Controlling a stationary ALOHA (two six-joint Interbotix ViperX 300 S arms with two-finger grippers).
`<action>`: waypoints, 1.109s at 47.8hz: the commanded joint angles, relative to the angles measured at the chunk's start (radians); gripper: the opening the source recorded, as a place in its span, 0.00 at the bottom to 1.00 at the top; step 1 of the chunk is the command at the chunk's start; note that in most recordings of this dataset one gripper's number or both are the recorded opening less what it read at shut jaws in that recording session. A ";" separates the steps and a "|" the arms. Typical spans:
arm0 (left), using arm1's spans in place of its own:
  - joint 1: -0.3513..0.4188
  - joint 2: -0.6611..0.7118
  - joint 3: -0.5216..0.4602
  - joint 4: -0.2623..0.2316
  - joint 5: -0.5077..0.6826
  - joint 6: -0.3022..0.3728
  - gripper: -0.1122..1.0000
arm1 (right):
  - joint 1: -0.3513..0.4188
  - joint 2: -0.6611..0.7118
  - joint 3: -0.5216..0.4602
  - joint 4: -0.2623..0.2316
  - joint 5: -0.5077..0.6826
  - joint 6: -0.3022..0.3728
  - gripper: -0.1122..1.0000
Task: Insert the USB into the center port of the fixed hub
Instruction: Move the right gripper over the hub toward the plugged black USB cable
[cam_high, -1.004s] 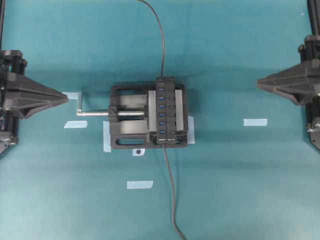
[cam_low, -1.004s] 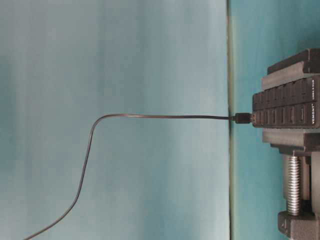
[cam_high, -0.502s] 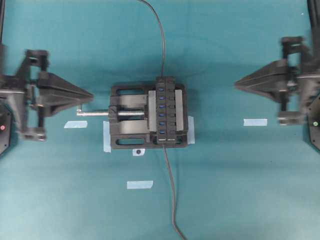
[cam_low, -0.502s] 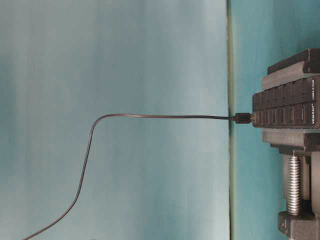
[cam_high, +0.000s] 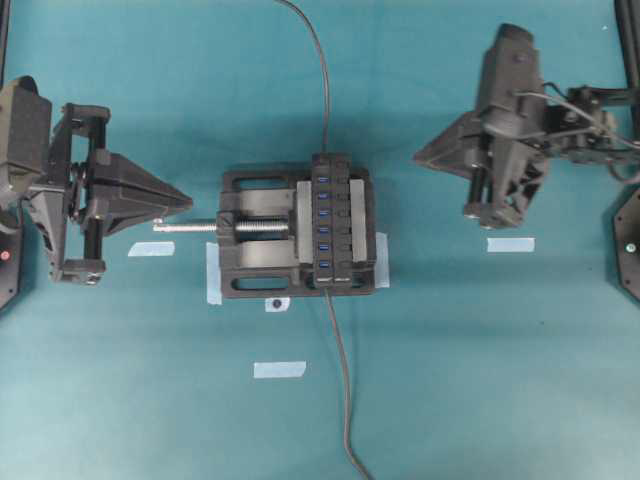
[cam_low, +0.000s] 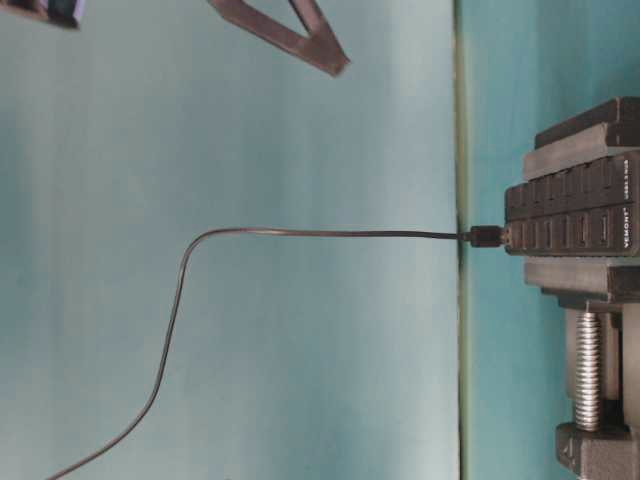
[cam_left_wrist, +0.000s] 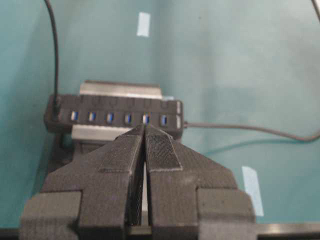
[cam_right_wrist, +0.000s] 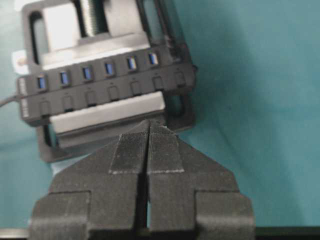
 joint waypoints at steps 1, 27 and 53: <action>0.002 0.003 -0.032 0.002 -0.005 0.002 0.10 | -0.017 0.015 -0.029 -0.003 -0.003 -0.008 0.07; 0.002 0.014 -0.031 0.002 -0.005 0.002 0.10 | -0.037 0.206 -0.115 -0.006 -0.084 -0.193 0.41; 0.002 0.026 -0.031 0.002 -0.011 0.002 0.10 | -0.040 0.387 -0.221 -0.008 -0.179 -0.199 0.85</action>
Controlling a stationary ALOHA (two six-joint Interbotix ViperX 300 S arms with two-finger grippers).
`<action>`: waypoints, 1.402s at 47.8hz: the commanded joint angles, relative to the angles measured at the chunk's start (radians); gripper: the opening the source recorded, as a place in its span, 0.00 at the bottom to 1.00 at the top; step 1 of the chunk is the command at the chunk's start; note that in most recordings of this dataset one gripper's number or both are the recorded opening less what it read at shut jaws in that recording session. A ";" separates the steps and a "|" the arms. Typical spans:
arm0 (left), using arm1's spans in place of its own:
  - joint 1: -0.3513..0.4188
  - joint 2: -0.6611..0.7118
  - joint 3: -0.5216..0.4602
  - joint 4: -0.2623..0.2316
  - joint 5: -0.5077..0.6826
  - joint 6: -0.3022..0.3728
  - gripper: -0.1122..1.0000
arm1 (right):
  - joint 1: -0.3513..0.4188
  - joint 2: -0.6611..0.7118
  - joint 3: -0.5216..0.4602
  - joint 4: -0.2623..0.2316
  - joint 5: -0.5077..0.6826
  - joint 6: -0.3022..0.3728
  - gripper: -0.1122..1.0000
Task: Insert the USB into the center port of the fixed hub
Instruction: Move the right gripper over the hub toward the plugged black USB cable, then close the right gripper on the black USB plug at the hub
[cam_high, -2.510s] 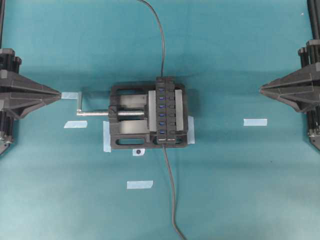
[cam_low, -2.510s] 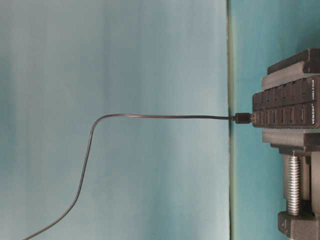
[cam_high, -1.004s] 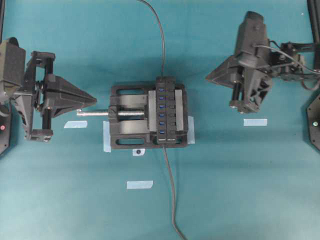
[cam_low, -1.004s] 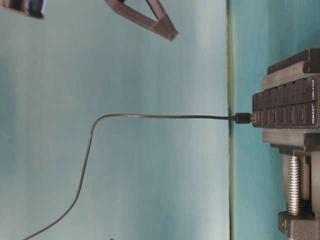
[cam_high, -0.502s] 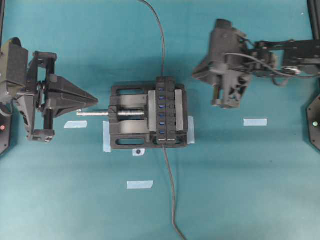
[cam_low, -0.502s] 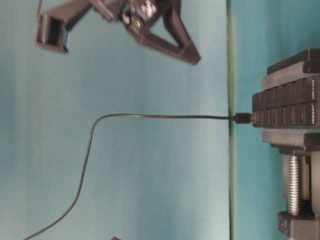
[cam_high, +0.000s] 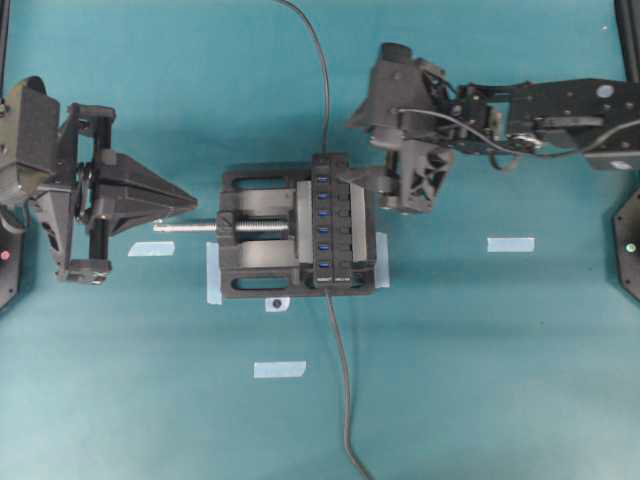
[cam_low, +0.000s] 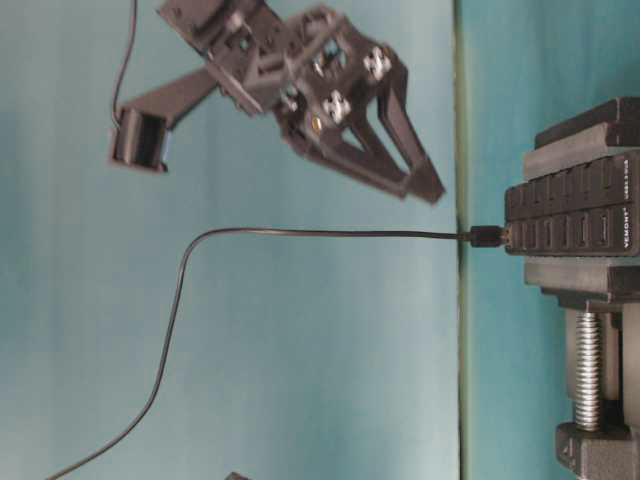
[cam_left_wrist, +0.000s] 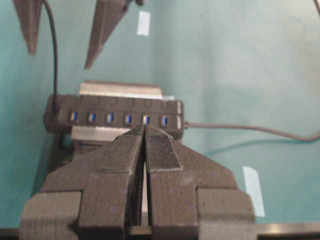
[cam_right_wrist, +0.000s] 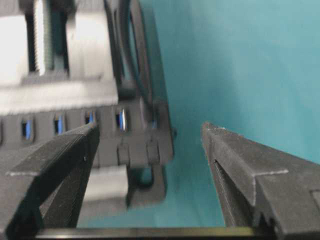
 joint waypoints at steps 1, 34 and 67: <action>0.002 0.002 -0.026 0.002 -0.009 0.000 0.10 | -0.005 0.012 -0.040 -0.002 -0.006 -0.012 0.85; 0.002 0.002 -0.028 0.002 -0.017 0.000 0.10 | -0.005 0.130 -0.164 -0.003 0.123 -0.014 0.85; 0.002 0.003 -0.026 0.002 -0.040 -0.002 0.10 | -0.005 0.147 -0.166 -0.003 0.118 0.000 0.70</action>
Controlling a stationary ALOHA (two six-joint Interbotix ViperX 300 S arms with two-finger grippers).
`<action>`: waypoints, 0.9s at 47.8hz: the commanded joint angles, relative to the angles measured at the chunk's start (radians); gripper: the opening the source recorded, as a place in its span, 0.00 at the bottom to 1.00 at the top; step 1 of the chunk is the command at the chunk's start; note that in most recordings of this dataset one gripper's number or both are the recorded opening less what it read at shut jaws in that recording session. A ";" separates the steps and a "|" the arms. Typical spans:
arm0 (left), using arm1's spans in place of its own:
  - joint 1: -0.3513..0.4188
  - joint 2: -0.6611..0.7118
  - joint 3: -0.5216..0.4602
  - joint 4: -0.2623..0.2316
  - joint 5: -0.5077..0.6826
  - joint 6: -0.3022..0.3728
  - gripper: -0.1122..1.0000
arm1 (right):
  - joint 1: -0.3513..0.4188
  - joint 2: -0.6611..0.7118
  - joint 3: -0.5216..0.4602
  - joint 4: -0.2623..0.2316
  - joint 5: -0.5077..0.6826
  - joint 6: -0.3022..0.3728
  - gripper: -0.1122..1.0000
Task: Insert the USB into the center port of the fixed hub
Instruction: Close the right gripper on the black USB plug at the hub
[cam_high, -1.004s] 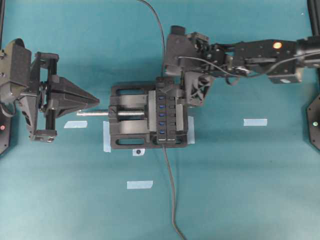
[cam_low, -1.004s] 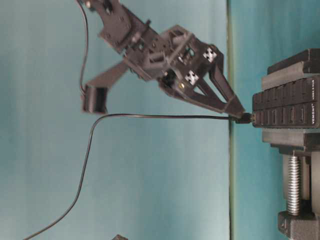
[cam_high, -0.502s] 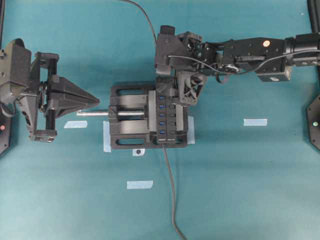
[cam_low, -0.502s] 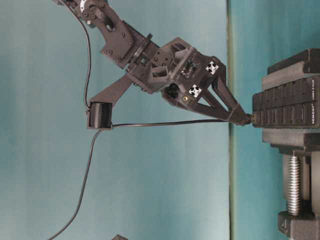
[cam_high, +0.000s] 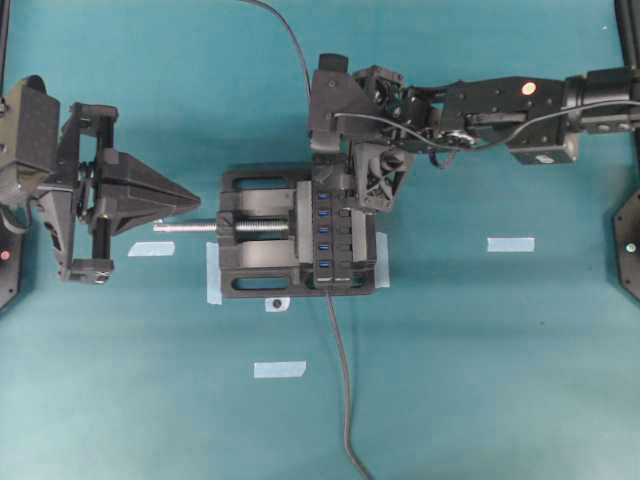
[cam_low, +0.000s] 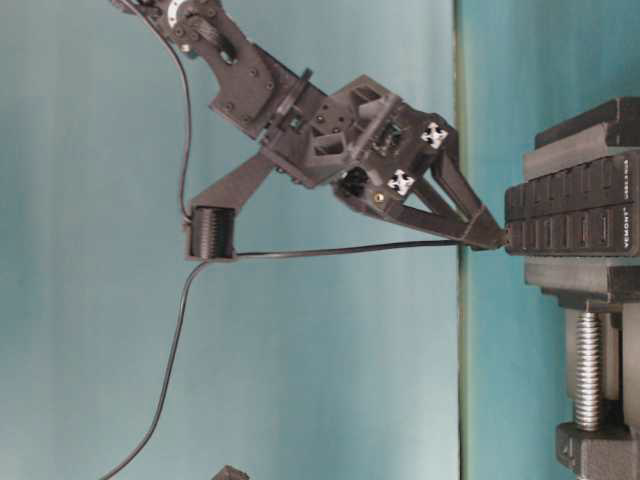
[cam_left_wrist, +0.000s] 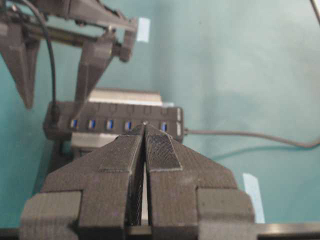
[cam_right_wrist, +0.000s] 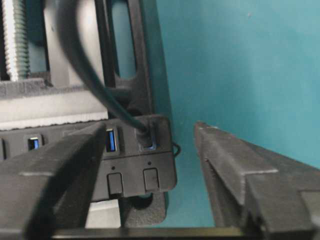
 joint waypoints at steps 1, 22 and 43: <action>0.002 0.000 -0.026 0.002 -0.009 -0.002 0.10 | -0.002 -0.014 -0.023 0.000 -0.009 0.002 0.69; 0.000 0.003 -0.028 0.002 -0.015 -0.009 0.10 | 0.008 -0.026 -0.018 0.009 -0.038 0.020 0.22; 0.000 0.003 -0.026 0.002 -0.025 -0.009 0.10 | 0.028 -0.081 -0.006 0.020 -0.040 0.058 0.19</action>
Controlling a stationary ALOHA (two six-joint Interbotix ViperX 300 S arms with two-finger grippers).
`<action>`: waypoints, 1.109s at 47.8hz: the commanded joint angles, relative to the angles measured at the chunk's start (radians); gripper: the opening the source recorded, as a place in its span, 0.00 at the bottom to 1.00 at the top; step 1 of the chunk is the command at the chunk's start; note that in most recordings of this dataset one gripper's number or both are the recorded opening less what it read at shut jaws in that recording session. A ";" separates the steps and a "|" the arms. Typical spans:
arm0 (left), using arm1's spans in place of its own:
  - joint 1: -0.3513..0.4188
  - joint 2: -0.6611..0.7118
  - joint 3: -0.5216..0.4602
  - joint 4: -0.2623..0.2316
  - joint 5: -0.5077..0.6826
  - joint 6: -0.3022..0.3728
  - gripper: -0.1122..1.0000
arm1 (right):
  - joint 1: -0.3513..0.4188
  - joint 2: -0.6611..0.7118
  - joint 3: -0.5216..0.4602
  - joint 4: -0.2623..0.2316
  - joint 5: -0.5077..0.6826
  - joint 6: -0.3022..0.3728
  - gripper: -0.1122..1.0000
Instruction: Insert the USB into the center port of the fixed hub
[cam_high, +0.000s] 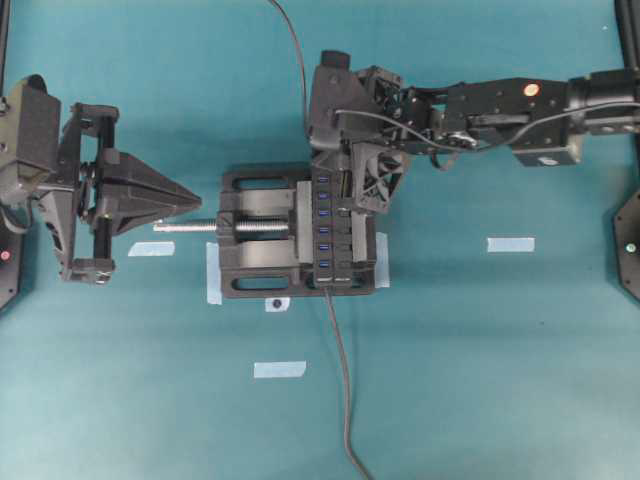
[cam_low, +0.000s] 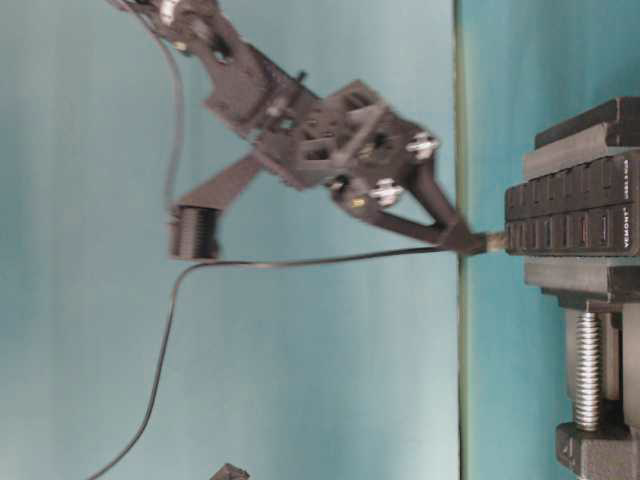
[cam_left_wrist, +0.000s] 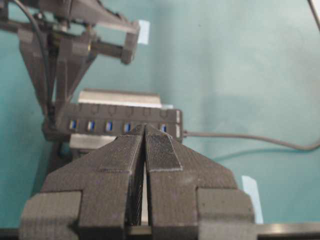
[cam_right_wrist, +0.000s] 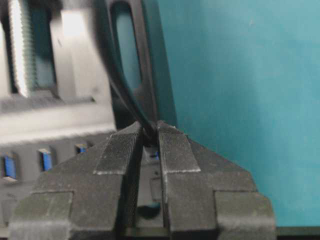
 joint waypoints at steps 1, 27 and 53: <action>0.000 -0.002 -0.025 0.002 -0.020 -0.002 0.10 | 0.009 -0.049 -0.008 0.003 -0.005 0.014 0.19; 0.006 0.023 -0.028 0.002 -0.064 -0.005 0.10 | 0.041 -0.164 -0.005 0.051 0.087 0.038 0.19; 0.006 0.023 -0.026 0.002 -0.064 -0.012 0.10 | 0.063 -0.187 0.015 0.049 0.040 0.069 0.19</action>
